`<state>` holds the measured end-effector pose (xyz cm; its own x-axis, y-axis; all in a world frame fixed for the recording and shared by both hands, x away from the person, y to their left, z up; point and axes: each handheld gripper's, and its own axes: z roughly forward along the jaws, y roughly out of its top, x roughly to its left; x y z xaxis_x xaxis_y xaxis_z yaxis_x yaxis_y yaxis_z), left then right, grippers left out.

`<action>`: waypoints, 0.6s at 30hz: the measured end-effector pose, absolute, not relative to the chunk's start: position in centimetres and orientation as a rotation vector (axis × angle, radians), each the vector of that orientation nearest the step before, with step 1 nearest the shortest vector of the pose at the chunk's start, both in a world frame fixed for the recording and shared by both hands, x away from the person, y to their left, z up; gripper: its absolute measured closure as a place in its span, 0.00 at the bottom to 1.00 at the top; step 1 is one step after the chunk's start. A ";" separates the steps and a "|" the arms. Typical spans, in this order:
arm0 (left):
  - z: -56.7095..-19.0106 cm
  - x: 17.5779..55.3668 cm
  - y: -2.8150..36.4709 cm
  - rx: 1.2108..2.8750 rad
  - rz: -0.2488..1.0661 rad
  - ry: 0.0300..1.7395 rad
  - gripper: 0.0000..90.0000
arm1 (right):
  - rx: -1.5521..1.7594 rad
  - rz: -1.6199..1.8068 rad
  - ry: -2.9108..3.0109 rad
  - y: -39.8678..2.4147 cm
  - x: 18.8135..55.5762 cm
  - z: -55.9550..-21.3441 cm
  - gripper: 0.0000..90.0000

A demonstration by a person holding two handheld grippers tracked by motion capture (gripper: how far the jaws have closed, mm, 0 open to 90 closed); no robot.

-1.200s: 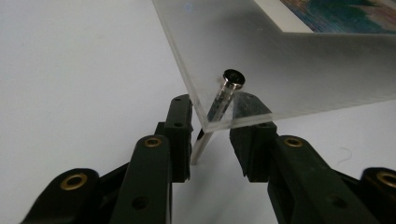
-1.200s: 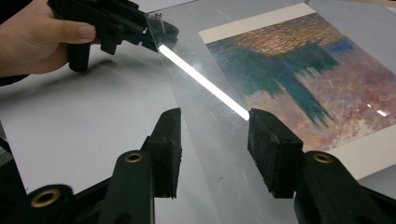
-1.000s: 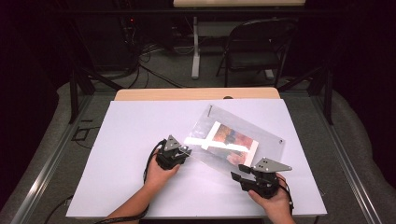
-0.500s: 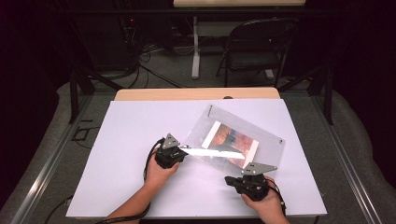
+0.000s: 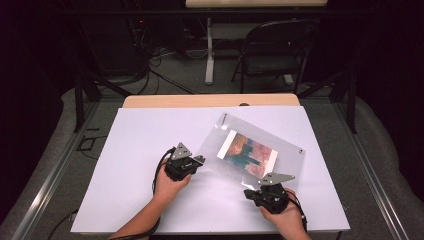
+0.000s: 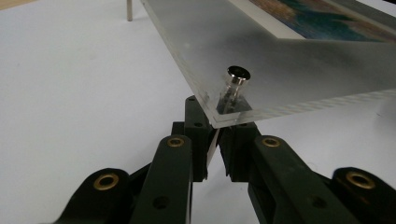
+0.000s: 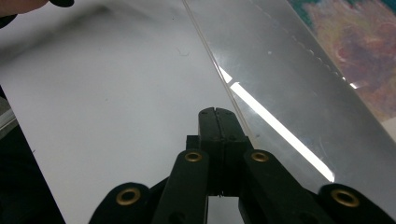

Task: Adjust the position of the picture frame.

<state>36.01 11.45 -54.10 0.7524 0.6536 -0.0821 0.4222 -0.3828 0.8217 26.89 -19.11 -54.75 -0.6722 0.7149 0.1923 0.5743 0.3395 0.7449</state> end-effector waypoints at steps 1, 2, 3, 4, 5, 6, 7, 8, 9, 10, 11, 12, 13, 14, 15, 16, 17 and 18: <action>-54.0 35.8 11.5 2.035 0.317 0.799 0.91 | 1.184 1.244 2.428 -19.2 26.9 -54.8 1.00; -54.0 35.8 11.5 2.035 0.317 0.799 0.91 | 1.184 1.244 2.428 -19.2 26.9 -54.8 1.00; -53.9 35.3 11.5 2.044 0.320 0.782 0.92 | 1.196 1.242 2.417 -19.3 27.0 -54.7 1.00; -53.8 35.0 11.5 2.049 0.327 0.770 0.92 | 1.202 1.250 2.410 -19.4 27.0 -54.7 1.00; -53.8 34.8 11.6 2.052 0.327 0.765 0.92 | 1.219 1.256 2.408 -19.6 27.1 -54.7 1.00; -53.8 34.6 11.6 2.053 0.329 0.764 0.93 | 1.235 1.274 2.405 -19.8 27.2 -54.6 1.00; -53.8 34.6 11.6 2.053 0.329 0.764 0.93 | 1.235 1.274 2.405 -19.8 27.2 -54.6 1.00; -53.7 34.4 11.6 2.056 0.326 0.761 0.93 | 1.251 1.291 2.403 -20.0 27.4 -54.7 1.00; -53.7 34.0 11.6 2.062 0.327 0.752 0.93 | 1.293 1.305 2.399 -20.4 27.7 -54.7 1.00; -53.7 33.8 11.5 2.066 0.329 0.748 0.93 | 1.292 1.306 2.394 -20.5 27.8 -54.7 1.00; -53.7 33.8 11.5 2.066 0.329 0.748 0.93 | 1.306 1.310 2.389 -20.6 27.9 -54.7 1.00; -53.7 33.6 11.5 2.070 0.331 0.740 0.94 | 1.314 1.313 2.382 -20.7 28.0 -54.7 1.00; -53.6 33.4 11.5 2.068 0.328 0.741 0.94 | 1.325 1.314 2.380 -20.8 28.1 -54.6 1.00; -53.6 33.3 11.5 2.069 0.327 0.740 0.94 | 1.325 1.319 2.374 -20.9 28.2 -54.6 1.00; -53.6 33.1 11.5 2.070 0.323 0.736 0.94 | 1.333 1.316 2.371 -21.0 28.3 -54.6 1.00; -53.6 33.1 11.5 2.070 0.323 0.736 0.94 | 1.340 1.325 2.363 -21.1 28.5 -54.6 1.00; -53.7 32.8 11.5 2.073 0.322 0.733 0.94 | 1.341 1.320 2.362 -21.2 28.7 -54.6 1.00; -53.7 32.6 11.5 2.073 0.319 0.733 0.94 | 1.348 1.327 2.353 -21.3 28.8 -54.6 1.00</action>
